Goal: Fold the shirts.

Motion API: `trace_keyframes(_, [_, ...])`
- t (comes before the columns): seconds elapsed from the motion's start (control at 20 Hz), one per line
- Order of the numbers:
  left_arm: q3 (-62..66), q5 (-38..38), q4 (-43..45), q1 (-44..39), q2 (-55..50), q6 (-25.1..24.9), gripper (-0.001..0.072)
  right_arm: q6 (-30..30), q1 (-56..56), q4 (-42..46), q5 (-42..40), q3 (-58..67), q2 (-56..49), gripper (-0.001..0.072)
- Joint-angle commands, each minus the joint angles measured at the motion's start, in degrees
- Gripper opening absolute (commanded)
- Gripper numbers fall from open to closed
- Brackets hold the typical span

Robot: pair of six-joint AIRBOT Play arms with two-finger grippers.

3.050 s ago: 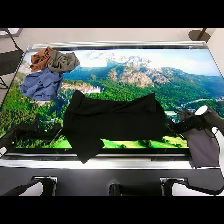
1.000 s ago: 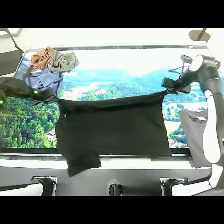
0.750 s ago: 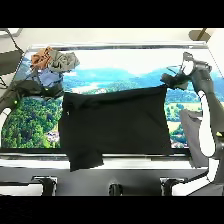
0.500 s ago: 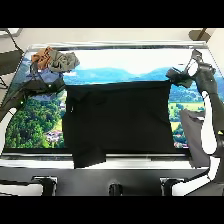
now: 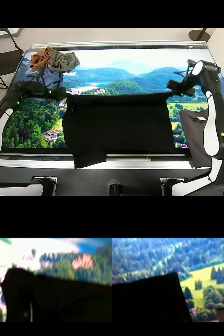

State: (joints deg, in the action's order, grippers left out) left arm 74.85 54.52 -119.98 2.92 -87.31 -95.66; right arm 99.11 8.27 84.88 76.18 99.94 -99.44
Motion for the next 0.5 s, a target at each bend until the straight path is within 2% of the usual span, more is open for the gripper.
trace_keyframes(0.0, [-2.51, 16.81, 5.14, 0.59, 0.39, -0.98, 0.0029, -2.75, 0.11, -1.27, 14.69, -2.05, -0.72, 0.0048])
trace_keyframes(0.35, [-5.79, 18.45, 5.27, 0.70, -0.55, 0.61, 0.0030, -2.62, 0.11, -1.84, 16.90, -8.33, -3.17, 0.0050])
trace_keyframes(0.4, [-5.75, 19.21, 4.09, 0.87, -0.61, 0.70, 0.0073, -2.25, 0.13, -1.42, 16.59, -8.24, -2.99, 0.0149])
trace_keyframes(0.45, [-5.25, 20.85, 2.99, 1.38, -0.52, 0.42, 0.0303, -2.29, 0.17, -0.24, 16.52, -7.93, -2.58, 0.0398])
